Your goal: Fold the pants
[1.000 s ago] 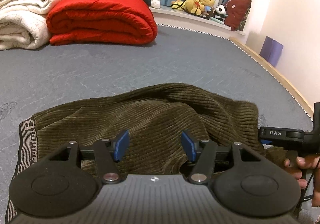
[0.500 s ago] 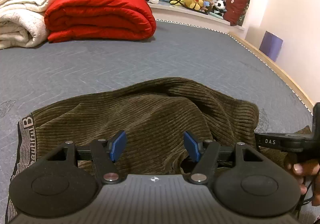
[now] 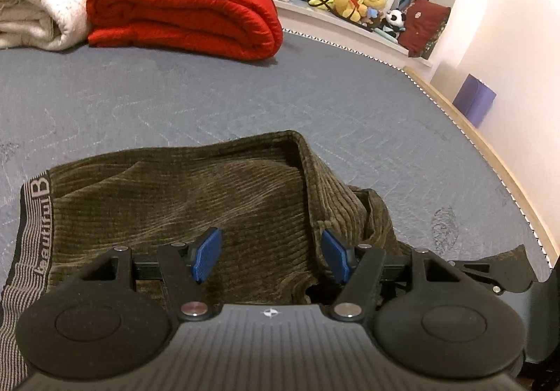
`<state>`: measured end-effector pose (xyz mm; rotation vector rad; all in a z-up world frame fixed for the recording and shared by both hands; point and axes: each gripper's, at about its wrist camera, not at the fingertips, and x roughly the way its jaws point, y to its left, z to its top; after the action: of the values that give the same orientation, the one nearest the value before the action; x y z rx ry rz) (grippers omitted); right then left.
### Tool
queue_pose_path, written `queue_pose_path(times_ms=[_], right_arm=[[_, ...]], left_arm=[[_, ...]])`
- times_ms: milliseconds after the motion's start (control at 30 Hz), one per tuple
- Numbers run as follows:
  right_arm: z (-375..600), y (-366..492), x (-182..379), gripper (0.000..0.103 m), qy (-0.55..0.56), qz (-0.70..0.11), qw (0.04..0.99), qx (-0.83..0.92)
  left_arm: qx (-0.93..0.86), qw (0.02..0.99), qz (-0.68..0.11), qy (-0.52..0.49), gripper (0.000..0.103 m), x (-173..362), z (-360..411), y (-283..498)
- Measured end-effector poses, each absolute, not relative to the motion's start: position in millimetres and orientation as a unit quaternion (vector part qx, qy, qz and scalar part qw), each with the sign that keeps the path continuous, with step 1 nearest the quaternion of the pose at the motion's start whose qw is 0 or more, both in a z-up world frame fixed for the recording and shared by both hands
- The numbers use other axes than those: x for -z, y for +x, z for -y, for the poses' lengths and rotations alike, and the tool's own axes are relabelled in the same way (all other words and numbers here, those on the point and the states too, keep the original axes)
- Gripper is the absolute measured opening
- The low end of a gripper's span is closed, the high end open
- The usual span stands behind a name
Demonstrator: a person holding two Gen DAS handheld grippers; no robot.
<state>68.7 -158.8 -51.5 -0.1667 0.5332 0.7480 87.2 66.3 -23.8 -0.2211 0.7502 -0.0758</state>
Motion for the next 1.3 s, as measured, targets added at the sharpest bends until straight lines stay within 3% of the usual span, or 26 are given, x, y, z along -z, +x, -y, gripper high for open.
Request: queue_pose_path(times_ms=[667, 767, 833, 900, 967, 1033, 1067, 1167, 1300], right_arm=[[154, 64, 58, 0.000, -0.094, -0.277, 0.883, -0.367], [153, 65, 59, 0.000, -0.091, -0.280, 0.883, -0.365], [153, 66, 58, 0.000, -0.089, -0.283, 0.883, -0.363], [153, 67, 58, 0.002, -0.085, -0.287, 0.882, -0.363], [154, 68, 57, 0.003, -0.083, -0.287, 0.882, -0.363], [156, 69, 53, 0.007, -0.076, -0.287, 0.882, -0.366], [159, 70, 51, 0.014, -0.068, -0.287, 0.882, -0.367], [172, 74, 39, 0.045, -0.029, -0.275, 0.889, -0.365], [211, 92, 22, 0.047, 0.080, -0.259, 0.899, -0.343]], left_arm=[[0.121, 0.890, -0.413, -0.149, 0.069, 57, -41, 105], [0.123, 0.892, -0.412, -0.140, 0.057, 58, -36, 106], [0.126, 0.893, -0.411, -0.135, 0.030, 58, -33, 107], [0.122, 0.896, -0.408, -0.124, 0.021, 56, -31, 107], [0.121, 0.898, -0.404, -0.126, 0.017, 53, -32, 107], [0.117, 0.901, -0.398, -0.127, 0.015, 49, -34, 106], [0.113, 0.903, -0.393, -0.128, 0.015, 47, -36, 106], [0.085, 0.910, -0.385, -0.132, 0.014, 42, -43, 104], [0.035, 0.915, -0.378, -0.137, 0.013, 39, -54, 105]])
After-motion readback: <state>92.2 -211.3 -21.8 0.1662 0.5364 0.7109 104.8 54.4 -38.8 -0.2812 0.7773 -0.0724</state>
